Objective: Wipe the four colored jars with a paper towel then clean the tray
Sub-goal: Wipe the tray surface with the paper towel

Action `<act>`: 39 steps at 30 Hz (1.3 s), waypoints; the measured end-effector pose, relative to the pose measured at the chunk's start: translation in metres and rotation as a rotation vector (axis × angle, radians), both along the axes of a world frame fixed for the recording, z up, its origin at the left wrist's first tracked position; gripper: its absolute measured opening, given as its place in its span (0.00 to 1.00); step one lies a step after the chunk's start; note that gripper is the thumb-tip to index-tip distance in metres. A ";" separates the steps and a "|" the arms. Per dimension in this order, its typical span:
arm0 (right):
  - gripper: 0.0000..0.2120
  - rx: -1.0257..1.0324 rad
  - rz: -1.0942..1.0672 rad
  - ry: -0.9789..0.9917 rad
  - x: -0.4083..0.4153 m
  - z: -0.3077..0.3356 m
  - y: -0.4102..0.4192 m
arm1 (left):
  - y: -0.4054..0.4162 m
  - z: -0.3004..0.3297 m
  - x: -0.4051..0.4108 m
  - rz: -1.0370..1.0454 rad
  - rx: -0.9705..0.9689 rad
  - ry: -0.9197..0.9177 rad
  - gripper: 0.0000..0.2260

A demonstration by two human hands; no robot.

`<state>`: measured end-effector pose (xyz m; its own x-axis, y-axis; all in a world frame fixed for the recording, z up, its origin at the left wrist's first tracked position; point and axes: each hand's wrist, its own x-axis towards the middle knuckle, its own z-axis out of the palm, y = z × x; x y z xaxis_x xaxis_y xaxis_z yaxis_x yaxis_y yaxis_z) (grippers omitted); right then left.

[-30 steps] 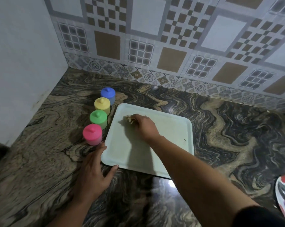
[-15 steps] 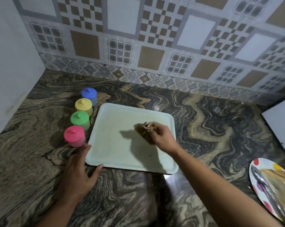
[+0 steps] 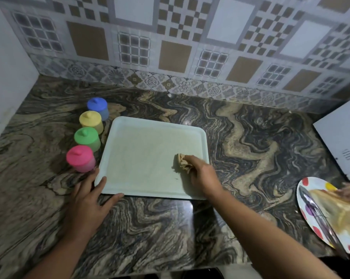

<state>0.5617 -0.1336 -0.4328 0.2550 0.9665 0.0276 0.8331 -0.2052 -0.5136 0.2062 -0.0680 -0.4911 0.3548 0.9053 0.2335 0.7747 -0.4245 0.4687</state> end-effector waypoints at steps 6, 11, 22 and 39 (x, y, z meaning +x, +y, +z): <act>0.26 -0.038 0.053 0.242 -0.044 0.002 -0.053 | 0.001 0.001 0.000 0.010 0.007 0.009 0.41; 0.23 0.062 -0.096 0.170 -0.008 0.026 -0.020 | -0.001 0.006 0.002 -0.005 -0.008 0.028 0.41; 0.22 -0.009 -0.029 0.365 -0.119 0.004 -0.020 | -0.002 0.003 -0.001 0.007 -0.018 0.000 0.40; 0.20 0.028 0.147 0.189 -0.077 -0.003 -0.005 | -0.002 0.003 0.000 -0.002 -0.024 0.003 0.40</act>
<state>0.4849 -0.1386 -0.4363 0.1152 0.9931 0.0199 0.7414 -0.0727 -0.6671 0.2062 -0.0697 -0.4883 0.3573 0.9099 0.2108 0.7751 -0.4148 0.4766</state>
